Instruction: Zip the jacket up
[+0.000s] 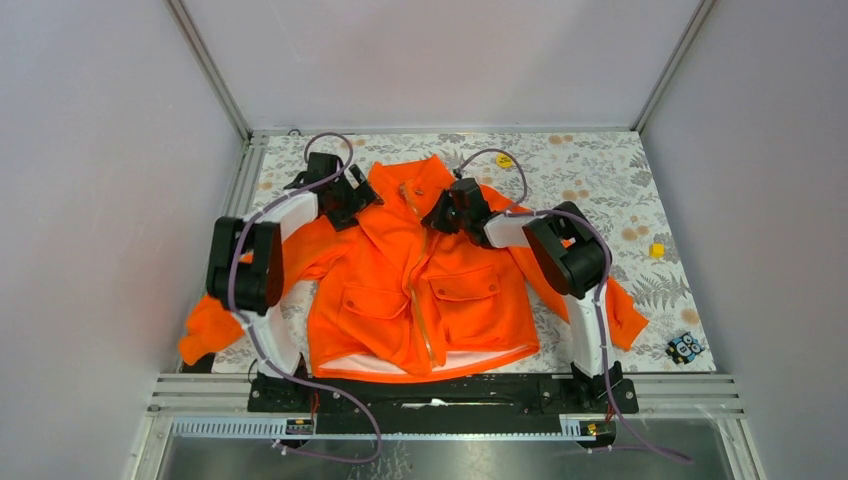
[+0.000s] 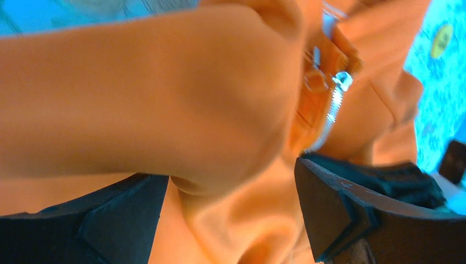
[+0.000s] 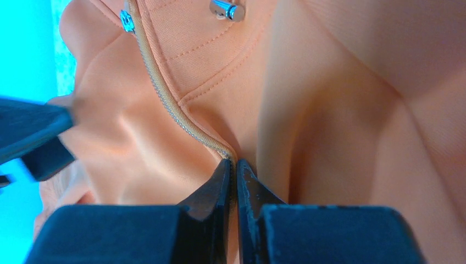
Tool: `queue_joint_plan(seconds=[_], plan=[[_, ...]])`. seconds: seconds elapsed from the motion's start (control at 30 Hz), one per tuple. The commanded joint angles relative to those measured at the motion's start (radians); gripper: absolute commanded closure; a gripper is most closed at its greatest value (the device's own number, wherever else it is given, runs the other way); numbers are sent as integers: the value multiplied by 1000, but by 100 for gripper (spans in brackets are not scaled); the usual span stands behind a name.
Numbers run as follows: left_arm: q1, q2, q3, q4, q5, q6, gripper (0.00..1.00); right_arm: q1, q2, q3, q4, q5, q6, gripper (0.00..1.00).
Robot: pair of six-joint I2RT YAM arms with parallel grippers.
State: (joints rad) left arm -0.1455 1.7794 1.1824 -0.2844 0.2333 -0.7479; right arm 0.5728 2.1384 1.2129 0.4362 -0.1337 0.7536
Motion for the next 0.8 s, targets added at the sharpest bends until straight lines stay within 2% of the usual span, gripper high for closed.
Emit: queue_joint_plan(seconds=[0.0, 0.13, 0.2, 0.27, 0.33, 0.4, 0.5, 0.6, 0.7, 0.77], plan=[[55, 206, 133, 60, -65, -51, 11, -16, 112, 181, -2, -55, -8, 90], [109, 347, 315, -29, -122, -16, 11, -16, 209, 430, -109, -48, -24, 87], [166, 372, 363, -41, -67, -13, 13, -16, 240, 525, -171, -34, -53, 82], [192, 342, 377, -41, -33, 6, 11, -18, 245, 605, -217, -21, -73, 77], [193, 305, 407, -66, 1, 54, 5, -23, 234, 686, -273, -6, -107, 64], [188, 272, 455, -132, 44, 78, 1, -22, 205, 778, -392, 2, -169, 46], [170, 158, 458, -181, 104, 112, 1, -21, 127, 905, -684, 36, -280, 31], [150, -16, 378, -191, 122, 148, 1, -21, -25, 929, -940, 111, -379, 19], [105, -190, 321, -188, 183, 194, 1, -20, -245, 794, -995, 128, -448, 1], [69, -323, 292, -199, 204, 226, 1, -20, -408, 682, -996, 159, -472, 0]])
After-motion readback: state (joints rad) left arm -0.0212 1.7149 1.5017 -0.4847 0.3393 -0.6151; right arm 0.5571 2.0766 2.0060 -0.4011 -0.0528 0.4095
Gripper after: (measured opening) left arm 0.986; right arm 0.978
